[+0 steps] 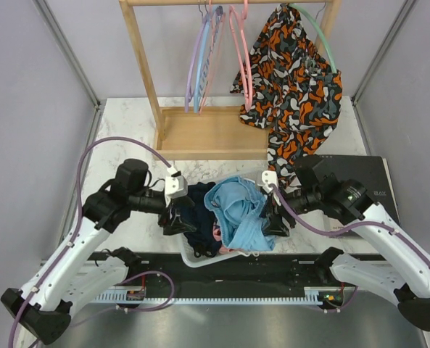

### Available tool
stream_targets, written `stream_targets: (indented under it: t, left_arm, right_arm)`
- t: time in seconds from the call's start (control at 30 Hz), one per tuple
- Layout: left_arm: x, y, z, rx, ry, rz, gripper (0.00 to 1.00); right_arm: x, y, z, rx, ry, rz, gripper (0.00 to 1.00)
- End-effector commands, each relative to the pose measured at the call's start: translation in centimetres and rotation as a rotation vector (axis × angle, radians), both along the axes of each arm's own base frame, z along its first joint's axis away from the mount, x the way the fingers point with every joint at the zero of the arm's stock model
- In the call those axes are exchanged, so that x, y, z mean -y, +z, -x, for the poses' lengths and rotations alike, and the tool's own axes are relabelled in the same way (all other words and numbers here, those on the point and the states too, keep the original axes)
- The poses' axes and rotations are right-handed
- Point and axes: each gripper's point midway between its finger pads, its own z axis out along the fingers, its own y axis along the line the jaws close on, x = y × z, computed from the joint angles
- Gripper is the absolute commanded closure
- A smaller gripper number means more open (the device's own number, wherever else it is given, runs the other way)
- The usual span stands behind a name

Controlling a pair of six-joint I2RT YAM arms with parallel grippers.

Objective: Place the shorts on the hanger

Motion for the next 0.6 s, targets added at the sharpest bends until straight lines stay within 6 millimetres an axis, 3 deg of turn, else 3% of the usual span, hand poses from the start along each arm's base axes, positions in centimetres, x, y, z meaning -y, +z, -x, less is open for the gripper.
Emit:
stream_targets:
  t: [0.0,0.13,0.33,0.4,0.57]
  left_arm:
    - [1.0,-0.5,-0.7,0.167,-0.078,-0.016,0.17]
    - [2.7,-1.6,-0.1,0.209,-0.120,-0.046,0.17]
    - [4.9,-1.0,1.9,0.258,-0.172,-0.031,0.19]
    - [5.8,-0.2,2.6,0.291,-0.182,-0.016,0.20]
    - [8.5,1.3,3.6,0.229,-0.179,-0.015,0.22]
  right_arm:
    - [0.2,0.1,1.1,0.043,0.100,-0.005,0.19]
    - [0.8,1.4,-0.5,0.137,0.074,0.048,0.13]
    - [1.7,5.7,-3.2,0.265,-0.017,0.104,0.10]
    - [1.2,7.8,-3.4,0.282,-0.041,0.057,0.09]
    - [-0.5,8.8,-6.5,0.215,-0.187,0.011,0.12]
